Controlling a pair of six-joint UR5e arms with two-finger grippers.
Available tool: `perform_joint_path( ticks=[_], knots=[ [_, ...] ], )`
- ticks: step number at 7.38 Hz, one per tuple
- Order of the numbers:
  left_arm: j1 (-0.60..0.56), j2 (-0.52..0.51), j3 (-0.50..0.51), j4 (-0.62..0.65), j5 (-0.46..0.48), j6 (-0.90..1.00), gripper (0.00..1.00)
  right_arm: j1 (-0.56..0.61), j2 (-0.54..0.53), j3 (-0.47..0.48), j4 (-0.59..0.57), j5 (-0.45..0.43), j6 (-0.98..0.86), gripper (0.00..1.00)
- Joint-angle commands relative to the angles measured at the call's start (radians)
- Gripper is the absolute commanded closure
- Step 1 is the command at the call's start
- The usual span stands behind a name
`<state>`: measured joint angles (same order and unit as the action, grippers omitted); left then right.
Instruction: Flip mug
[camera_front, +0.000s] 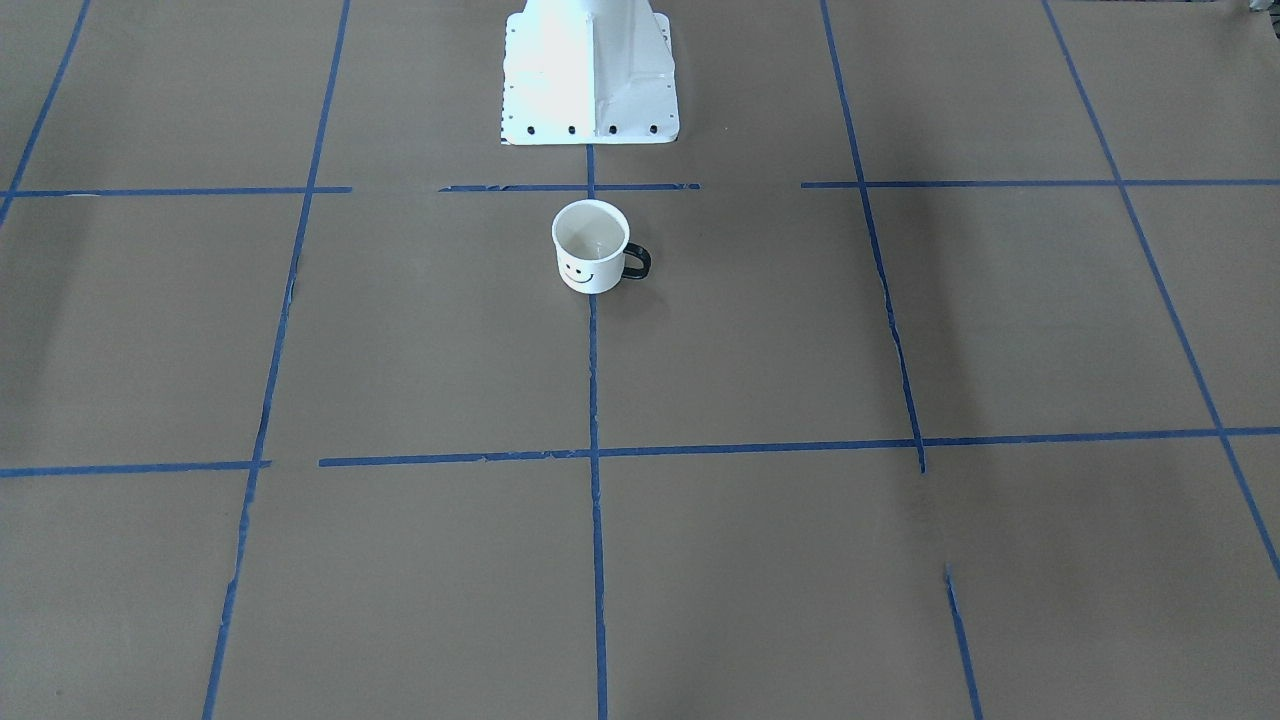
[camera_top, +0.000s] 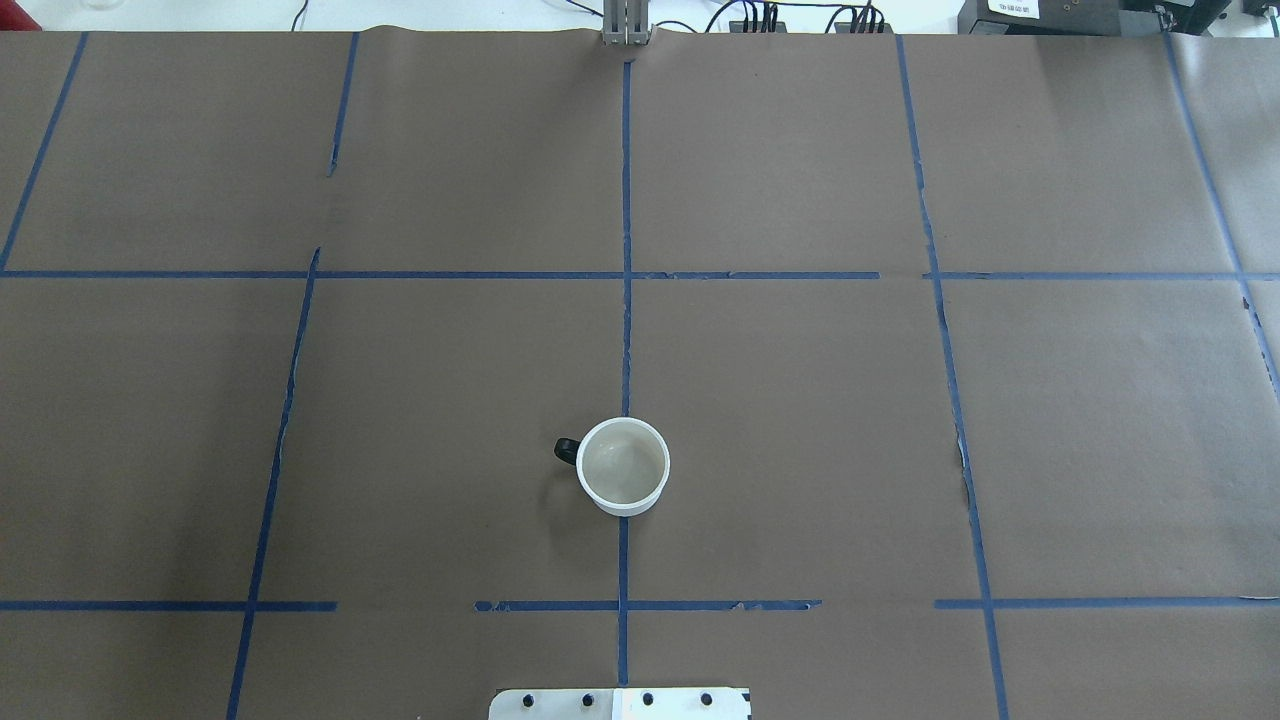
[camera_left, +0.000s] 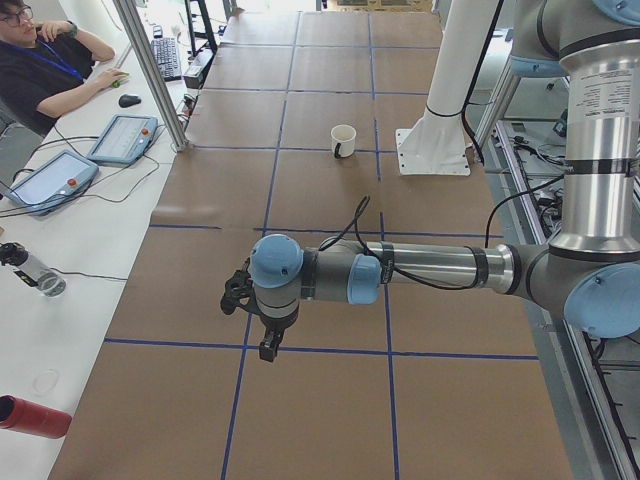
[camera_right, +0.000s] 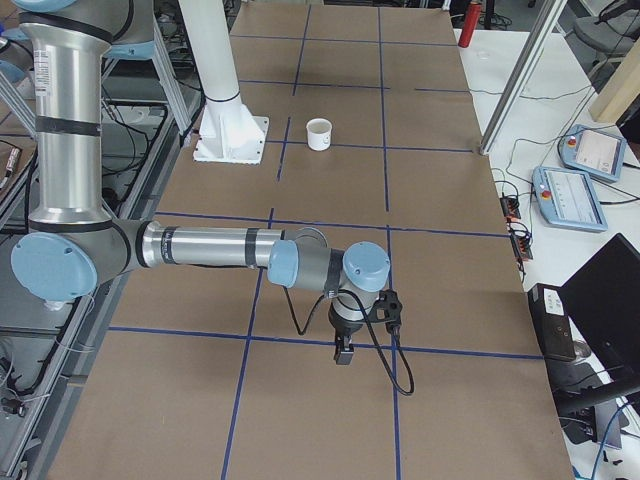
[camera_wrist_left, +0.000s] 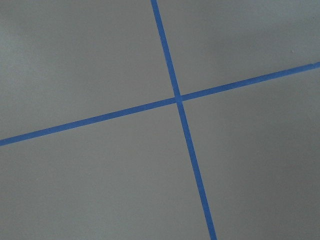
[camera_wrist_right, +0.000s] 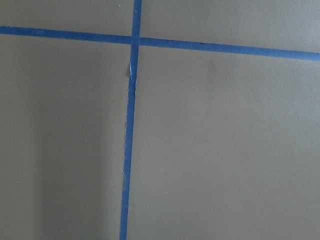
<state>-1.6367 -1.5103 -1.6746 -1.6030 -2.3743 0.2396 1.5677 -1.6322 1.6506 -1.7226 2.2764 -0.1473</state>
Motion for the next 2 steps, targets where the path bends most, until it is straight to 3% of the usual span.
perform_joint_path(
  ticks=[1,2],
  knots=[
    [0.0,0.001,-0.002,0.0,0.0,0.0,0.0,0.0,0.0,0.0,0.0,0.0,0.0,0.0],
    [0.0,0.001,-0.004,0.0,0.0,0.0,0.0,0.0,0.0,0.0,0.0,0.0,0.0,0.0]
  ],
)
